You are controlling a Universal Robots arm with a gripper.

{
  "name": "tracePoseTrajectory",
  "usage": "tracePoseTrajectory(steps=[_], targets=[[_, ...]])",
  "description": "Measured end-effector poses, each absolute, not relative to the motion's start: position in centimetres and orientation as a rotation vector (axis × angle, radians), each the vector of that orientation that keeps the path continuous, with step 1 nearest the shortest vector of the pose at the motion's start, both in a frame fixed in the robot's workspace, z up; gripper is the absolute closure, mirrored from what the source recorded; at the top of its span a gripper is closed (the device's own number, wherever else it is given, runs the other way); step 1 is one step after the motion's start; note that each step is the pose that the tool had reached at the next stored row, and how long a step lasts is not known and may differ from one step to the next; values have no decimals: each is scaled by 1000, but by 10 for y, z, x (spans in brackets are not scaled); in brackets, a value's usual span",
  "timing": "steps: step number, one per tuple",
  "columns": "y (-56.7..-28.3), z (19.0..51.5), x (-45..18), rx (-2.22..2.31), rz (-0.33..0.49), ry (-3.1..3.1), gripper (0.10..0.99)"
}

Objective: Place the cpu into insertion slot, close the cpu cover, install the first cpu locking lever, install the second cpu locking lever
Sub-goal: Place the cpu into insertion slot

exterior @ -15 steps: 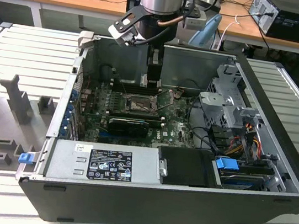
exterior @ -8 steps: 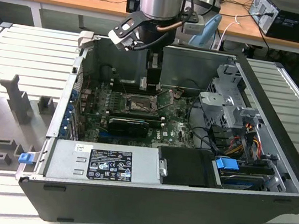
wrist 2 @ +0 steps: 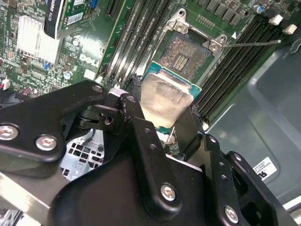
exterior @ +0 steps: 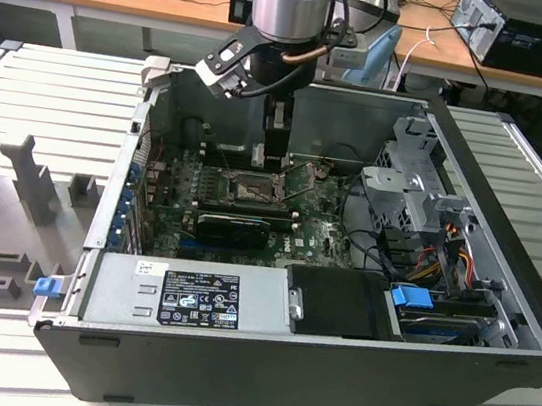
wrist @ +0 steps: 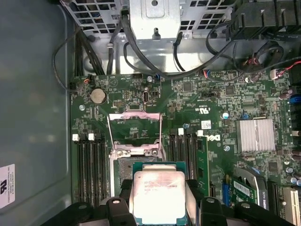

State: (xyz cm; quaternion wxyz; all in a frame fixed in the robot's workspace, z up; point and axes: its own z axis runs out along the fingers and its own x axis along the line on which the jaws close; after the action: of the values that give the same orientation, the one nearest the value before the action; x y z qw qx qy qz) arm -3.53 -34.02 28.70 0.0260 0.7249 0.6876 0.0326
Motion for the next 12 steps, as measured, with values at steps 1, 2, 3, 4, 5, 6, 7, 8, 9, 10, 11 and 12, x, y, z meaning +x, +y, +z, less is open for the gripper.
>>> tracePoseTrajectory(steps=[1,2,3,4,5,6,7,8,9,10,11,12], targets=[[-340,285,-35,2241,100,2125,557],[-340,283,-35,2241,99,2126,557],[-340,281,-35,2241,99,2126,557],[-340,280,-35,2241,100,2126,557],[-340,277,-35,2239,100,2128,557],[-340,274,-36,2236,101,2133,557],[-340,272,-36,2234,101,2135,557],[-340,270,-36,2231,101,2138,557],[-340,267,-36,2228,101,2141,557],[-340,265,-36,2227,101,2142,557],[-340,264,-36,2226,101,2143,557],[-340,263,-36,2226,100,2143,557]])
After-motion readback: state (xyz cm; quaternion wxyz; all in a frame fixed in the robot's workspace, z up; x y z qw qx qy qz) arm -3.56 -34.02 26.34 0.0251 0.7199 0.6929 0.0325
